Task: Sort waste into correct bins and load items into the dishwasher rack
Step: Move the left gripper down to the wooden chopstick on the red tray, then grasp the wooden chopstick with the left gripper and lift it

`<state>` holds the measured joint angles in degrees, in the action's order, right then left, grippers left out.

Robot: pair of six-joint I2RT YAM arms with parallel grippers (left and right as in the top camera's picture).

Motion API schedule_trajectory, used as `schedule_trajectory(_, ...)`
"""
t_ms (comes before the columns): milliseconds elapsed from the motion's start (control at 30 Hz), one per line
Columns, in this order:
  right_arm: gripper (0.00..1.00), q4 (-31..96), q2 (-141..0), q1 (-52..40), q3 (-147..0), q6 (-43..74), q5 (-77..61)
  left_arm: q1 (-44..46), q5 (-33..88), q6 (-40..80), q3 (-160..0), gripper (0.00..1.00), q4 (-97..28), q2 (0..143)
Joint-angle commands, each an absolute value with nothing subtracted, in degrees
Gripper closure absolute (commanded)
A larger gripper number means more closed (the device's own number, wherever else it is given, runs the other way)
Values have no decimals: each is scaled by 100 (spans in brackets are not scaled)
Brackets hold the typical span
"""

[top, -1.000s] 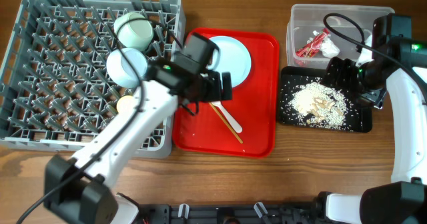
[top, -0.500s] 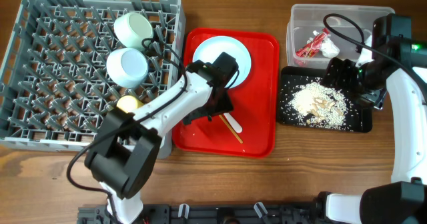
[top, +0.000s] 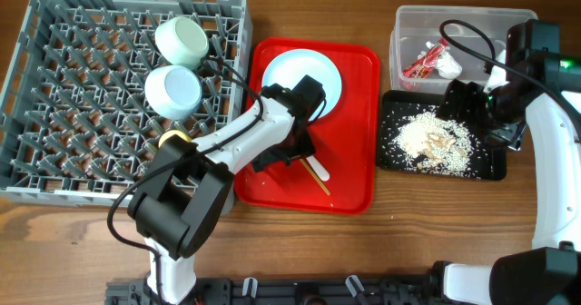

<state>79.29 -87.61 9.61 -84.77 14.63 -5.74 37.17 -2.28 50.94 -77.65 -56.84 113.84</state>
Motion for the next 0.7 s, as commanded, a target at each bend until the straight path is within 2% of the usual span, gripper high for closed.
schedule_trajectory(0, 0, 7961, -8676, 978, -8593, 1358, -598, 3741, -244, 5190, -7728, 10, -5636, 11478)
schedule_trajectory(233, 0, 7959, -8676, 978, -8593, 1372, -598, 3741, -198, 5190, -7496, 11, -5096, 11478)
schedule_trajectory(367, 0, 7961, -8676, 978, -8593, 1367, -598, 3739, -200, 5190, -7481, 17, -5107, 11489)
schedule_trajectory(500, 0, 7961, -8676, 978, -8593, 1367, -598, 3741, -198, 5328, -7345, 35, -5070, 11491)
schedule_trajectory(600, 0, 7961, -8676, 978, -8593, 1365, -598, 3750, -196, 5343, -7231, 39, -4956, 11511)
schedule_trajectory(667, 0, 7964, -8676, 978, -8593, 1365, -598, 3750, -196, 5341, -7207, 56, -4945, 11513)
